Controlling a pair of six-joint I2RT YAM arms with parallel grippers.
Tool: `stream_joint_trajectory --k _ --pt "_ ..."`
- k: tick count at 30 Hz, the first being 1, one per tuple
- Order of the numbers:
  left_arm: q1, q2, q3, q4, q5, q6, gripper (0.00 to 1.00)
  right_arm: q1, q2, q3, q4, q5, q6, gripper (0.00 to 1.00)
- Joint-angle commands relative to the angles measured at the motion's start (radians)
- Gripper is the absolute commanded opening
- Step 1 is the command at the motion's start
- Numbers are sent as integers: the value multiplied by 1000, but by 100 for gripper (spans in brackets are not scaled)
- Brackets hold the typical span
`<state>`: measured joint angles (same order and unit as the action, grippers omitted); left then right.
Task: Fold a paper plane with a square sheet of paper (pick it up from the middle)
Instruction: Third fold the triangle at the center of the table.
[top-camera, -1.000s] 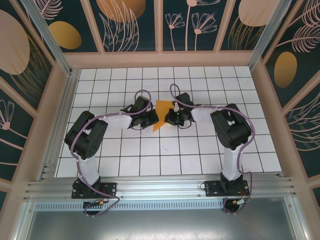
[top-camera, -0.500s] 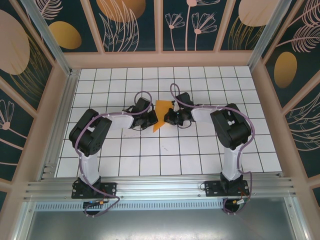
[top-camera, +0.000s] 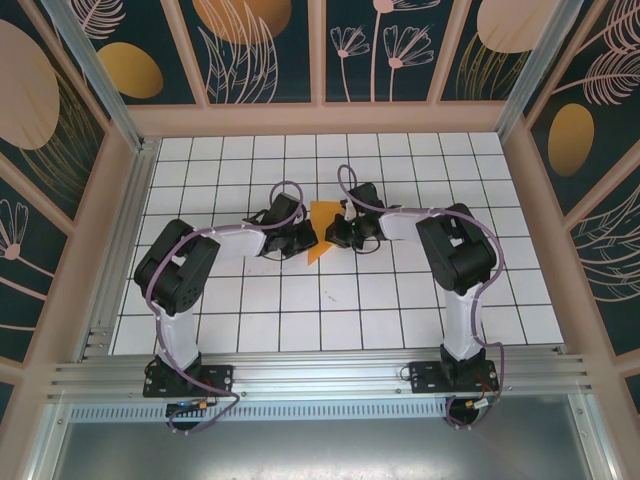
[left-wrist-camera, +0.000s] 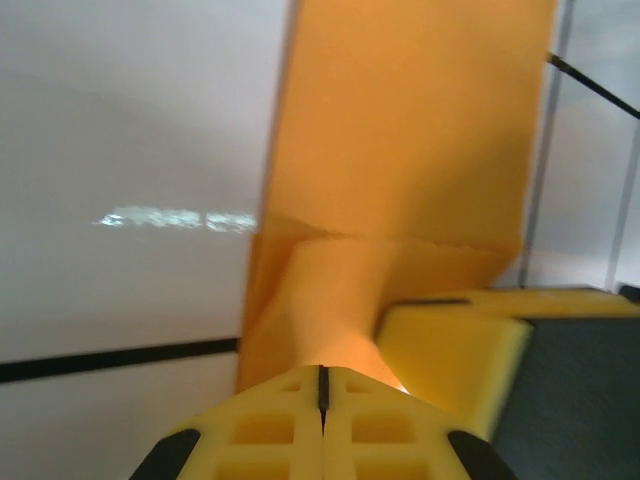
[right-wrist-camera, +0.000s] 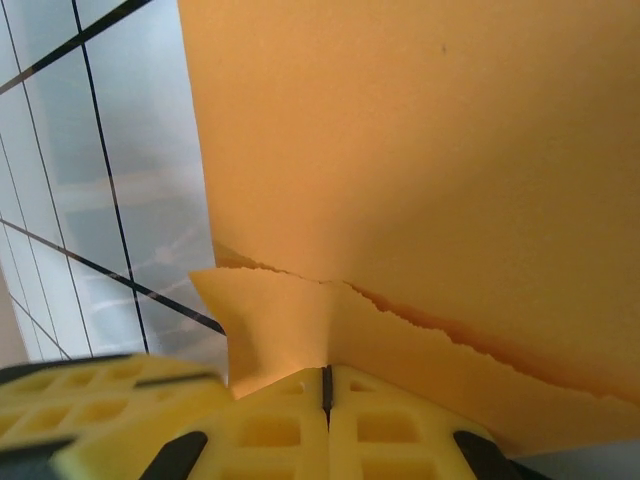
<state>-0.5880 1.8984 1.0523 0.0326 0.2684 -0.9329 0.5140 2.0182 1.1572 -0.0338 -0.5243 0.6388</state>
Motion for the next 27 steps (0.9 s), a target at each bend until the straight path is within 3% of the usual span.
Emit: stream_joint_trajectory --k 1,8,20,27 --pt "4 -72 -30 -11 85 26 7 1 45 19 -40 20 15 0" --pt "3 -74 -116 -40 101 38 7 1 51 24 -34 17 25 0" --pt "-8 -1 -86 -205 30 88 6 -7 38 30 -24 13 18 0" --pt "-12 15 -106 -269 -7 125 6 -78 24 11 41 -15 -29 0"
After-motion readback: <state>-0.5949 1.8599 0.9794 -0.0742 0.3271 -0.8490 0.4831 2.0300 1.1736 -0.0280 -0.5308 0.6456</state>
